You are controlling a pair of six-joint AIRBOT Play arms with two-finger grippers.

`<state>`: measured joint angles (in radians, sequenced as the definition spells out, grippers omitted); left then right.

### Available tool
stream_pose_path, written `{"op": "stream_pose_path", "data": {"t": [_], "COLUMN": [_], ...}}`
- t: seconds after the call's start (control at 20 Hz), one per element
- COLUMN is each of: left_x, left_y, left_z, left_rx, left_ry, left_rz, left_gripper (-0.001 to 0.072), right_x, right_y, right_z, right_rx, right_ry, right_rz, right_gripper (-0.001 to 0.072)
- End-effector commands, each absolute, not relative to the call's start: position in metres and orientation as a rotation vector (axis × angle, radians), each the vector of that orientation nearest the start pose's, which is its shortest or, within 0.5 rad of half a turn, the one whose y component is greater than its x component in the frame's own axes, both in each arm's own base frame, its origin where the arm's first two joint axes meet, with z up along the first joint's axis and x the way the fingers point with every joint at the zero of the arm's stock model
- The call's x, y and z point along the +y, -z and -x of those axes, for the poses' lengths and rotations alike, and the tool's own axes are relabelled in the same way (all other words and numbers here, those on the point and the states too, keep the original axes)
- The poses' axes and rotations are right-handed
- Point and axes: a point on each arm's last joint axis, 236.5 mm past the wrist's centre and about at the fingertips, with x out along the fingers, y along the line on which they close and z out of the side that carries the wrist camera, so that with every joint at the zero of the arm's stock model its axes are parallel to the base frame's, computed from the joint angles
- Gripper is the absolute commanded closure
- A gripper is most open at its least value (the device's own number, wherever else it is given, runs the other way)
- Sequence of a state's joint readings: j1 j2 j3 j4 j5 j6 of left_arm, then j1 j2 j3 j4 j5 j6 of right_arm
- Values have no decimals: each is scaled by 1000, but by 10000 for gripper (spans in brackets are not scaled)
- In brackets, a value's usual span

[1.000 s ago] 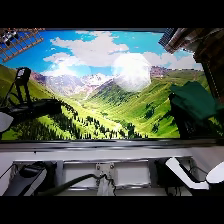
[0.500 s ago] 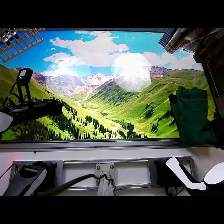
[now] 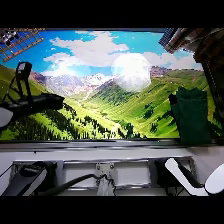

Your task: Fold the clothes and pants, and hang the long-sleeved shirts on hangers.

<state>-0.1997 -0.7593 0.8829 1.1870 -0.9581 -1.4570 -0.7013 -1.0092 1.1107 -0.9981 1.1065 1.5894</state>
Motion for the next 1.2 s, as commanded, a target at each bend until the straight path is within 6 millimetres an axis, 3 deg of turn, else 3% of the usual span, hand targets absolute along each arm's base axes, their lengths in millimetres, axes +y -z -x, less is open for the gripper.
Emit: {"op": "stream_pose_path", "data": {"t": [0.0, 0.05, 0.15, 0.3, 0.4, 1.15], "left_x": [-158, -164, -168, -168, -168, -168], "left_y": [-137, -143, -153, -156, -156, -156], "left_z": [-342, -353, -371, -376, -376, -376], "left_rx": [812, 797, 778, 772, 772, 772], "left_ry": [521, 538, 540, 536, 536, 536], "left_rz": [30, -13, -26, -24, -24, -24], "left_gripper": [564, 565, 565, 565, 565, 565], "right_x": [-24, 14, 59, 79, 90, 93], "right_y": [-186, -183, -168, -140, -139, -140], "right_z": [-416, -418, -411, -391, -387, -387], "right_rx": [647, 671, 726, 837, 843, 840], "right_ry": [-135, -228, -327, -364, -395, -401], "right_rz": [-539, -437, -222, 19, 32, 27], "right_gripper": [146, 146, 147, 146, 145, 145]}}
